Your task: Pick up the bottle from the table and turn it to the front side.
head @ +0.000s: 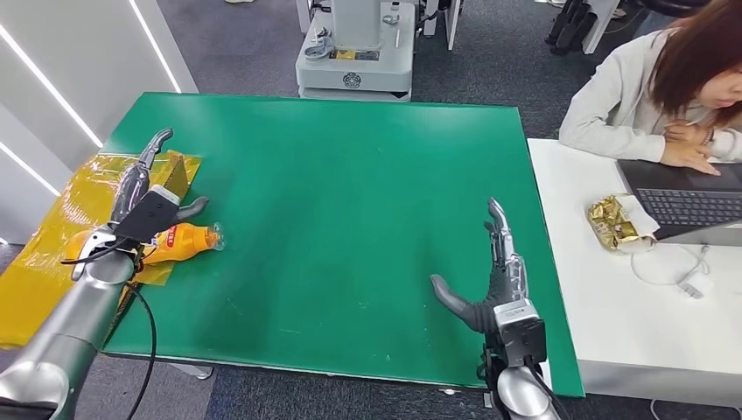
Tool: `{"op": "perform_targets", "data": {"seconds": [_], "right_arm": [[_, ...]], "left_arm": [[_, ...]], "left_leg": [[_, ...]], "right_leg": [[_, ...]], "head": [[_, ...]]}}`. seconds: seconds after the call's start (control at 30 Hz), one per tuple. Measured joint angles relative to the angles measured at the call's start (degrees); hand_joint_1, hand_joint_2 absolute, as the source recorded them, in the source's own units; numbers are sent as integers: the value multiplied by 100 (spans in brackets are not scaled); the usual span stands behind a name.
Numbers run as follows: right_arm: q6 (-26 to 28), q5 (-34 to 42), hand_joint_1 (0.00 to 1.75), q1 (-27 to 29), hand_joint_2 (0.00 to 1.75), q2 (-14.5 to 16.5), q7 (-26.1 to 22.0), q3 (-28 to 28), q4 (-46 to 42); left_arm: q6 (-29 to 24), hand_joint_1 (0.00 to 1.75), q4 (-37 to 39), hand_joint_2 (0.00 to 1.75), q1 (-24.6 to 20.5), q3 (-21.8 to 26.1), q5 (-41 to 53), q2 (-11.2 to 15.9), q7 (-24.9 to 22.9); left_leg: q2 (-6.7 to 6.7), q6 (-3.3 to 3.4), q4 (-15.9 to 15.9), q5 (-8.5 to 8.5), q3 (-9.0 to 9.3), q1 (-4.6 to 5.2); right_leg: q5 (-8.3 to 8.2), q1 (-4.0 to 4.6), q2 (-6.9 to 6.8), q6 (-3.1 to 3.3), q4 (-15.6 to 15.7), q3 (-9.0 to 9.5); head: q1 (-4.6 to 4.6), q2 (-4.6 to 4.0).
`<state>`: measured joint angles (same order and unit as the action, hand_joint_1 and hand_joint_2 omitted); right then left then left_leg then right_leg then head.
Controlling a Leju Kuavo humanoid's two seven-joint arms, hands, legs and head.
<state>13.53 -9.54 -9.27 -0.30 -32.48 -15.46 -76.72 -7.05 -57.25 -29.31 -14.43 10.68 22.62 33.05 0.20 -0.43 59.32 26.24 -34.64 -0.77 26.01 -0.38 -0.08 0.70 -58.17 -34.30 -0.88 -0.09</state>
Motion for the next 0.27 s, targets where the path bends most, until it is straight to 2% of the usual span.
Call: {"op": "perform_targets", "data": {"seconds": [0.13, 0.27], "right_arm": [[43, 38, 0, -54, 175, -1, -24, -43, 74], [120, 66, 0, -61, 175, -1, -67, -77, 96]], "left_arm": [[95, 0, -263, 175, 23, 83, -264, -287, 55], [415, 0, -470, 175, -47, 131, -738, -665, 88]], "left_leg": [[-6, 1, 3, -1, 0, 0], [-9, 1, 7, -1, 0, 1]], "right_leg": [[0, 0, -7, 0, 0, 1], [-1, 0, -9, -1, 1, 1]], "head": [[1, 0], [1, 0]]}}
